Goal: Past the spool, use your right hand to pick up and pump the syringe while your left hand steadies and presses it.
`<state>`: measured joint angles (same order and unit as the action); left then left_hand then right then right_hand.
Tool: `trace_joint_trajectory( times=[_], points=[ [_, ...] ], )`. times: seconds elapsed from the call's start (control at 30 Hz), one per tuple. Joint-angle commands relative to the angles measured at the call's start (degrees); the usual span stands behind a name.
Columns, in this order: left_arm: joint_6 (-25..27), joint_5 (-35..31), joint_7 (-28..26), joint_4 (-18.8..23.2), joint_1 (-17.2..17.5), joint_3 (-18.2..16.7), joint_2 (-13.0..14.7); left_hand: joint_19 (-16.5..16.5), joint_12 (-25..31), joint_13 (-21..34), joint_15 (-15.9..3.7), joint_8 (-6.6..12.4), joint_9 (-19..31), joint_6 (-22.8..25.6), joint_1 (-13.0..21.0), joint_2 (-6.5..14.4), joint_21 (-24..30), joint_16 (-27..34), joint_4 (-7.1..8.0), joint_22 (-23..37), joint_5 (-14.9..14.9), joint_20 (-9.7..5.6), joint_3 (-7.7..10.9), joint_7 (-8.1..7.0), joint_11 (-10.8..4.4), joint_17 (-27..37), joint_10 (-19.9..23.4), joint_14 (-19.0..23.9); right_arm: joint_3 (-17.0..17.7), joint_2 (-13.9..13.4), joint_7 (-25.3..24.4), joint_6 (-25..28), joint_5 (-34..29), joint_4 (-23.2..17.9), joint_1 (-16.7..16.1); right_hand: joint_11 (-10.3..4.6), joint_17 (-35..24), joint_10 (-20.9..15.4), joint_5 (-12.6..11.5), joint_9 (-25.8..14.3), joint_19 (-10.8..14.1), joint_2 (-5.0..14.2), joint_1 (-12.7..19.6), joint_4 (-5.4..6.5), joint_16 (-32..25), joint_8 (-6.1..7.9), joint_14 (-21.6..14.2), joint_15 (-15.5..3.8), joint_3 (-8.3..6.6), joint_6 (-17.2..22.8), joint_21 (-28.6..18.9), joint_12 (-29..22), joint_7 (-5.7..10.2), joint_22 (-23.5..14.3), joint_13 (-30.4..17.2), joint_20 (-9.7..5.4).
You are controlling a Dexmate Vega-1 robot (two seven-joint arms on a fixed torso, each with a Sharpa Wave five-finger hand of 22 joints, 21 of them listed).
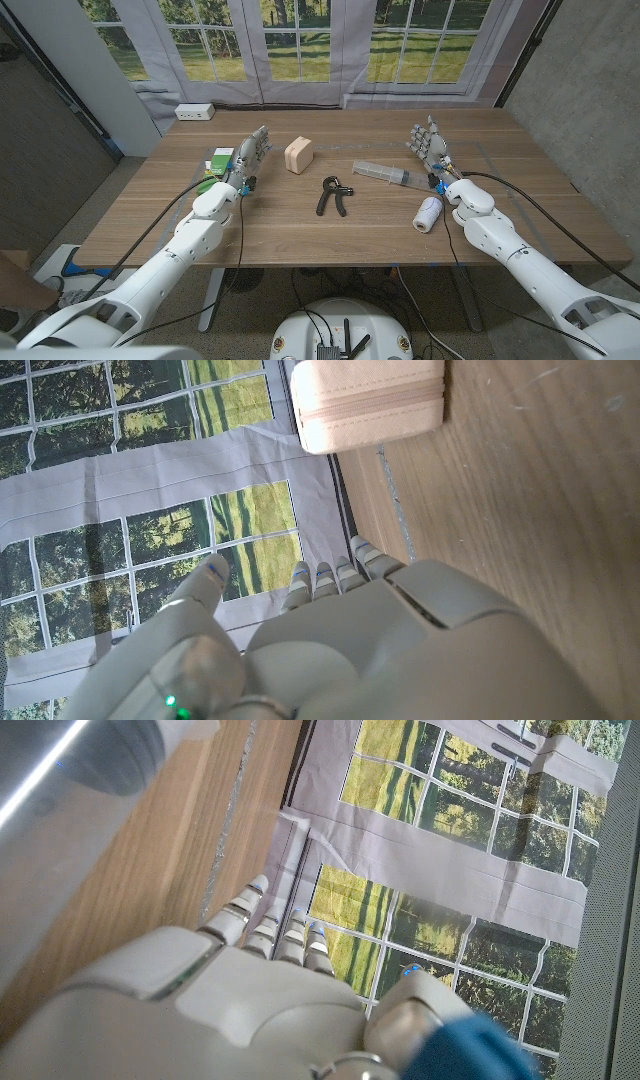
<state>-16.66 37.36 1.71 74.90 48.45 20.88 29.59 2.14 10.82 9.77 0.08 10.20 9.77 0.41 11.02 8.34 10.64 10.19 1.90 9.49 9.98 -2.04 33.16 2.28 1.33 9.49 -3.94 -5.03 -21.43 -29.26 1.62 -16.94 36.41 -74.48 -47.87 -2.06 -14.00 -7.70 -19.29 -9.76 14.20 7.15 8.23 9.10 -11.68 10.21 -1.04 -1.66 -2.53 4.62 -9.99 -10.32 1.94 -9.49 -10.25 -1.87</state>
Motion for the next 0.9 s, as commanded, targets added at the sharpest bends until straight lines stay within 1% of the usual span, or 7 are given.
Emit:
trace_joint_trajectory(
  times=[0.03,0.2,0.4,0.63,0.73,0.87,0.9],
  points=[
    [0.1,-0.1,-0.6,0.9,0.4,-0.7,1.1,0.3,0.4,0.2,0.04,0.23,0.1,0.2,0.4,0.2,0.4,0.3,-0.21,0.2,0.3,-3.01,0.46,0.31,-0.05,0.2,-0.2,-0.2,-0.2,0.1,-0.3,-1.1,-0.8,0.5,0.0,-0.02,-0.2,-0.3,-0.3,-0.2,0.5,0.97,0.4,0.22,-0.3,0.30,-0.2,-0.92,-0.09,0.4,-0.5,-0.3,0.30,-0.1,-0.1,-0.07],
    [0.5,0.4,-1.1,1.3,0.5,-1.1,0.9,0.5,0.4,0.2,0.09,0.22,0.1,0.2,0.4,0.2,0.4,0.3,-0.39,0.2,0.3,-2.93,0.53,0.33,-0.10,0.2,-0.2,0.0,0.0,-0.3,-1.3,-1.0,-1.2,-0.8,-0.6,-0.03,-0.1,-0.3,-0.3,-0.2,0.5,0.96,0.3,0.16,-0.4,0.28,-0.3,-0.90,-0.11,0.4,-0.5,-0.3,0.32,-0.1,-0.1,-0.08],
    [0.8,0.1,-0.8,0.9,-0.2,-0.8,1.0,0.6,0.3,0.2,0.08,0.23,0.2,0.3,0.4,0.2,0.4,0.3,-0.62,0.2,0.3,-2.93,0.59,0.25,-0.12,0.2,-0.1,0.2,0.2,-1.1,-2.7,-0.9,-2.2,-2.4,-1.4,-0.06,-0.1,-0.3,-0.2,-0.2,0.6,0.92,0.3,0.04,-0.4,0.38,-0.3,-0.94,-0.16,0.6,-0.6,-0.3,0.45,-0.1,-0.1,-0.11],
    [1.8,-0.2,-2.5,2.8,0.4,-1.1,1.5,0.7,0.3,0.2,0.13,0.20,0.2,0.3,0.4,0.2,0.4,0.3,-0.90,0.2,0.3,-2.72,0.69,0.21,-0.22,0.1,-0.1,0.4,0.6,-3.1,-4.9,0.6,-3.7,-5.8,-2.8,0.25,0.1,-0.7,-0.2,-0.2,0.8,0.83,0.2,-0.20,-0.5,0.77,-0.7,-0.88,-0.27,1.7,-0.7,-0.5,0.62,-0.1,-0.1,-0.13],
    [2.6,-0.3,-2.7,3.6,0.6,-1.1,2.1,0.8,0.3,0.2,0.19,0.19,0.2,0.3,0.4,0.3,0.4,0.2,-0.99,0.2,0.3,-2.67,0.73,0.19,-0.26,0.1,-0.1,0.4,0.7,-4.2,-6.4,1.7,-4.8,-7.8,-3.5,0.19,0.3,-0.8,-0.1,-0.2,0.9,0.65,0.3,-0.55,-0.5,1.36,-0.9,-1.18,-0.42,3.7,-0.7,-0.5,1.02,0.0,-0.1,-0.03],
    [2.6,-0.4,-2.9,4.2,0.9,-1.1,2.3,0.9,0.3,0.2,0.28,0.18,0.2,0.2,0.4,0.3,0.5,0.3,-1.13,0.2,0.3,-2.58,0.81,0.16,-0.33,0.1,0.0,0.6,0.8,-5.8,-7.7,3.4,-6.0,-10.6,-4.6,0.09,0.3,-1.0,-0.1,-0.2,0.9,0.59,0.4,-0.68,-0.5,1.28,-1.0,-1.35,-0.48,3.6,-0.7,-0.6,0.99,0.0,-0.1,-0.05],
    [2.6,-0.5,-3.0,4.4,1.0,-1.2,2.3,0.9,0.3,0.2,0.29,0.18,0.2,0.2,0.4,0.3,0.5,0.2,-1.15,0.2,0.3,-2.54,0.82,0.16,-0.33,0.1,0.0,0.6,0.9,-6.2,-7.9,3.6,-6.2,-11.2,-4.8,0.05,0.4,-1.0,0.0,-0.2,0.9,0.54,0.4,-0.78,-0.5,1.21,-1.0,-1.38,-0.52,3.5,-0.7,-0.6,1.18,0.0,-0.1,-0.06]
  ],
)
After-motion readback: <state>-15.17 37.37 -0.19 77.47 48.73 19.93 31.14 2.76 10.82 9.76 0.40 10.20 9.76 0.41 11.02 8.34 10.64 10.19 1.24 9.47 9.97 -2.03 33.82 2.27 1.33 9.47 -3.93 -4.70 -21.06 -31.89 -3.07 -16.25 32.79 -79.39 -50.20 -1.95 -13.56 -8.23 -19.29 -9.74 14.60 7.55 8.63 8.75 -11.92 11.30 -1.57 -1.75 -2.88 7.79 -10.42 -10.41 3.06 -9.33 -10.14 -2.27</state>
